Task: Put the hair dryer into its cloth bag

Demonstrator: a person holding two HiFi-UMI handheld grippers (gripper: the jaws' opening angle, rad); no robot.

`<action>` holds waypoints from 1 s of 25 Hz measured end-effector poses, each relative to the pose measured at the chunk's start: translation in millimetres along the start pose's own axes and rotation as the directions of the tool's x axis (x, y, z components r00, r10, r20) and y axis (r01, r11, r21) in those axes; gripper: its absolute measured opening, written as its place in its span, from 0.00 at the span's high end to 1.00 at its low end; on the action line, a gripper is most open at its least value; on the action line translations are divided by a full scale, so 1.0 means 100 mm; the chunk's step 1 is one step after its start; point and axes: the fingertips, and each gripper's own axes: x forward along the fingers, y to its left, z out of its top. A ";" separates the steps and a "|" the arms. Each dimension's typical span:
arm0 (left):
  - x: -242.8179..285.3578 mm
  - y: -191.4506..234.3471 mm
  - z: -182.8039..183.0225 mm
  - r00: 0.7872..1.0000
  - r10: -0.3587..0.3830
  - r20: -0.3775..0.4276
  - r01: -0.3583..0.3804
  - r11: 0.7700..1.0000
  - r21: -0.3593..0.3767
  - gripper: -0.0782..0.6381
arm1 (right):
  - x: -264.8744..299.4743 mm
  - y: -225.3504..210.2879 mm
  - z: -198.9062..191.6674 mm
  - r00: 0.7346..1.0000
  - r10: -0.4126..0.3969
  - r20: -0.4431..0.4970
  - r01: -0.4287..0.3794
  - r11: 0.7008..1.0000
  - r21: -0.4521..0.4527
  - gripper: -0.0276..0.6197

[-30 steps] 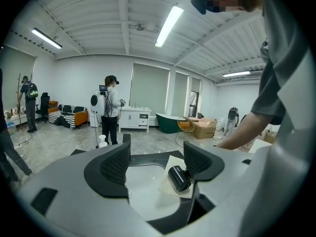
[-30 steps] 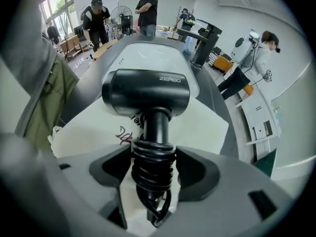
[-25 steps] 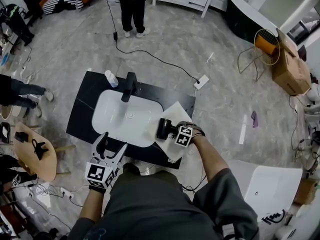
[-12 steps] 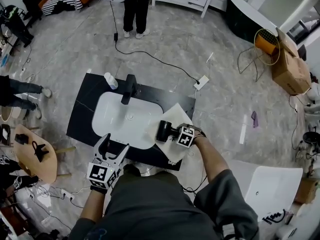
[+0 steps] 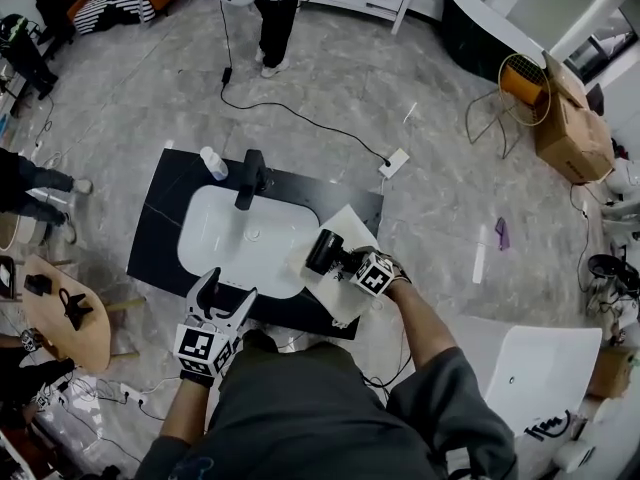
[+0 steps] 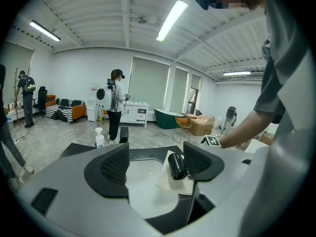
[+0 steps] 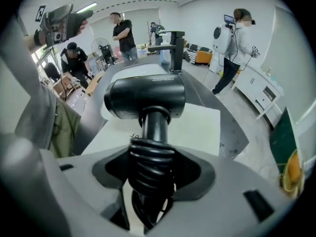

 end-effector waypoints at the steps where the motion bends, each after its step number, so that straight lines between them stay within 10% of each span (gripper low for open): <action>1: 0.01 -0.01 -0.01 1.000 -0.005 -0.001 0.005 1.000 0.001 0.41 | -0.04 0.00 0.01 1.000 -0.006 0.017 0.005 1.000 0.022 0.59; 15: 0.55 -0.45 -0.05 0.982 -0.186 -0.027 0.187 0.982 0.037 0.41 | -0.95 0.05 -0.10 0.959 -0.187 0.212 0.117 0.945 0.305 0.59; 25: 1.06 -1.22 -0.36 0.914 -0.379 -0.145 0.395 0.914 0.098 0.41 | -1.75 0.26 -0.73 0.899 -0.366 0.240 0.205 0.836 0.508 0.59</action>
